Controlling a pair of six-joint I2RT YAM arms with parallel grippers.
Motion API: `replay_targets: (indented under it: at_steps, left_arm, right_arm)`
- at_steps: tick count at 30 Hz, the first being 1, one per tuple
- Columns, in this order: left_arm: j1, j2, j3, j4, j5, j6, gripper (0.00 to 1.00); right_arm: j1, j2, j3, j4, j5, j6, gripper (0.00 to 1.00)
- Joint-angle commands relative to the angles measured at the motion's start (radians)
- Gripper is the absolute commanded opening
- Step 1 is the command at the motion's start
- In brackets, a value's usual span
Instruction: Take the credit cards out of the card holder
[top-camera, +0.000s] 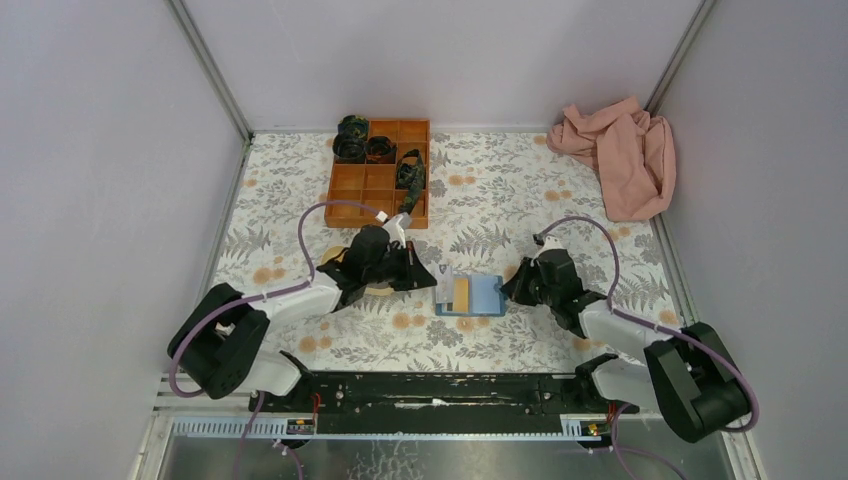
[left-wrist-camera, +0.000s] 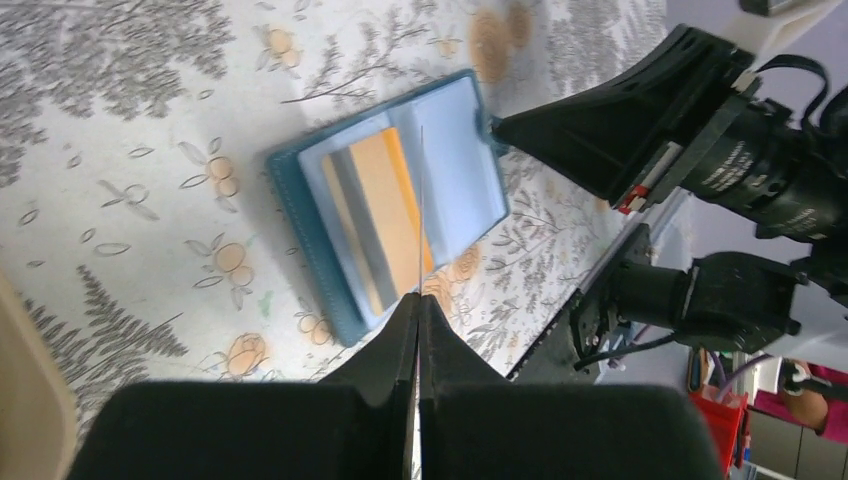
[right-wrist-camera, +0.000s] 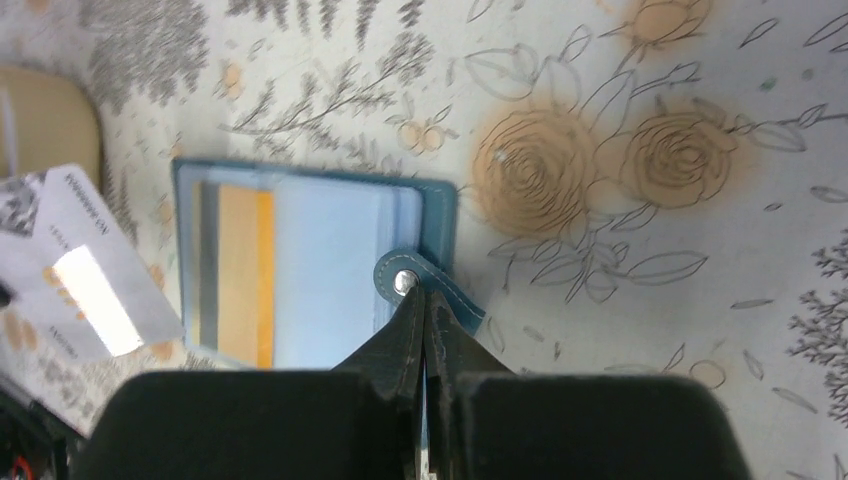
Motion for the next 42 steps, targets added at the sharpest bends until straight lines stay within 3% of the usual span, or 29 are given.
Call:
replay_targets:
  at_steps: [1,5,10,12,15,23,28,33,35,38,42]
  left_arm:
    - [0.006,-0.030,-0.023,0.197,0.119,0.034,0.00]
    - [0.007,0.007,0.012,0.206,0.127,0.062,0.00]
    - [0.019,0.079,-0.005,0.427,0.264,-0.004,0.00]
    - [0.024,0.115,-0.016,0.551,0.332,-0.043,0.00]
    - [0.024,0.171,-0.037,0.710,0.407,-0.084,0.00]
    - [0.024,0.204,-0.042,0.754,0.463,-0.080,0.00]
    - [0.024,0.216,-0.047,0.813,0.489,-0.111,0.00]
    - [0.024,0.227,-0.052,0.849,0.502,-0.135,0.00]
    - [0.024,0.223,-0.054,0.845,0.497,-0.132,0.00]
    - [0.024,0.217,-0.053,0.831,0.491,-0.123,0.00]
    - [0.024,0.227,-0.053,0.836,0.494,-0.128,0.00]
  right_arm:
    - [-0.003,-0.155,-0.070,0.120,-0.117,-0.046,0.00]
    - [-0.003,-0.316,-0.121,0.169,-0.134,-0.069,0.00]
    - [-0.005,-0.421,-0.198,0.364,-0.270,-0.028,0.00]
    - [-0.004,-0.446,-0.212,0.393,-0.288,-0.020,0.12]
    - [-0.004,-0.454,-0.245,0.496,-0.370,0.003,0.41]
    - [-0.003,-0.323,-0.255,0.718,-0.545,0.055,0.42]
    - [-0.003,-0.270,-0.247,0.753,-0.579,0.063,0.42]
    - [-0.003,-0.278,-0.244,0.718,-0.560,0.045,0.29]
    - [-0.005,-0.294,-0.239,0.663,-0.529,0.026,0.33]
    - [-0.004,-0.322,-0.241,0.644,-0.510,0.019,0.45]
    - [-0.005,-0.314,-0.235,0.621,-0.496,0.009,0.49]
